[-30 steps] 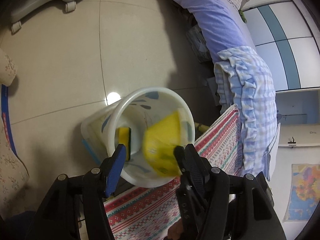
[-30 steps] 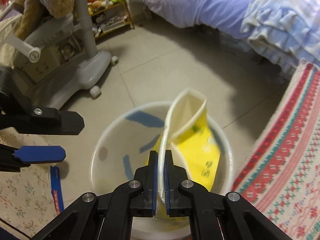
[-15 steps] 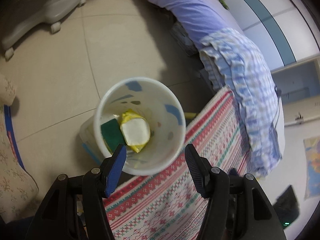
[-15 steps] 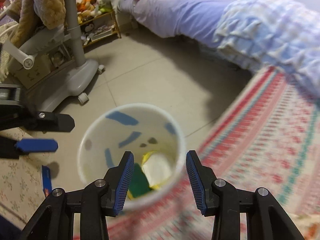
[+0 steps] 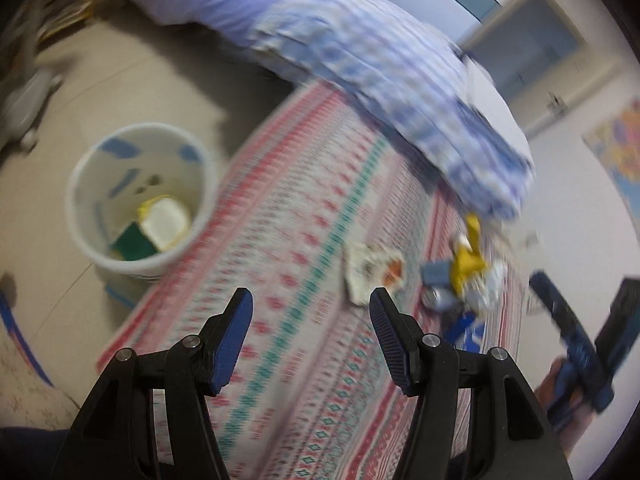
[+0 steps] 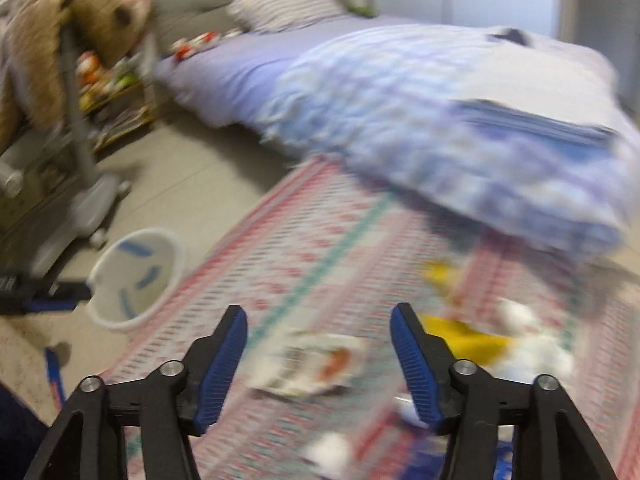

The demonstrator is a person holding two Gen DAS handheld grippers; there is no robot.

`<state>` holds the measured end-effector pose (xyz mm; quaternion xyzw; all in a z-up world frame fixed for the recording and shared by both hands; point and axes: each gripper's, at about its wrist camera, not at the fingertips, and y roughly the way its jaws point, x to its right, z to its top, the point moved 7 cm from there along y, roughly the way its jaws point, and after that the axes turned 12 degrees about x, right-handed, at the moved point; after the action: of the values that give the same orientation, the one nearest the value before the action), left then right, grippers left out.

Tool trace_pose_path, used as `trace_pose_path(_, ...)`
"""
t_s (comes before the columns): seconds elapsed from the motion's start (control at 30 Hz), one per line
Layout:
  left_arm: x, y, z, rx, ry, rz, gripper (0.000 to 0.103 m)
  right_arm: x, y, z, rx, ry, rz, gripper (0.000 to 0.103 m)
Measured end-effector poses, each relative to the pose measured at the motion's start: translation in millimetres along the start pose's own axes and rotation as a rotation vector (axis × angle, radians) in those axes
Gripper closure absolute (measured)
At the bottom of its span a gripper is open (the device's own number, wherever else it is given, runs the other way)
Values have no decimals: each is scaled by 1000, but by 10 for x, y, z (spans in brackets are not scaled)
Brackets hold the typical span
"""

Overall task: Collect trash
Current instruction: 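Grasp the snack wrapper with the left tool while the right tool grasps tissue paper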

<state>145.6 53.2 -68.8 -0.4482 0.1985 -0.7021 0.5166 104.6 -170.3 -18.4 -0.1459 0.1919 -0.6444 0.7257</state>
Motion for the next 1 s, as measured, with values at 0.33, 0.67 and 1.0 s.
trace_pose_path(0.33,342,781,-223,-70,59,53,39,1065,-29,-482,-55,348,-128,36)
trace_pose_path(0.67,458,1403,-432,-153,60,58,40,1285,33,-678,-128,424,-181,35)
trace_pose_path(1.0,544,1394,-448,-138,119,35,94,1393,177,-626,-136,388,-210,35)
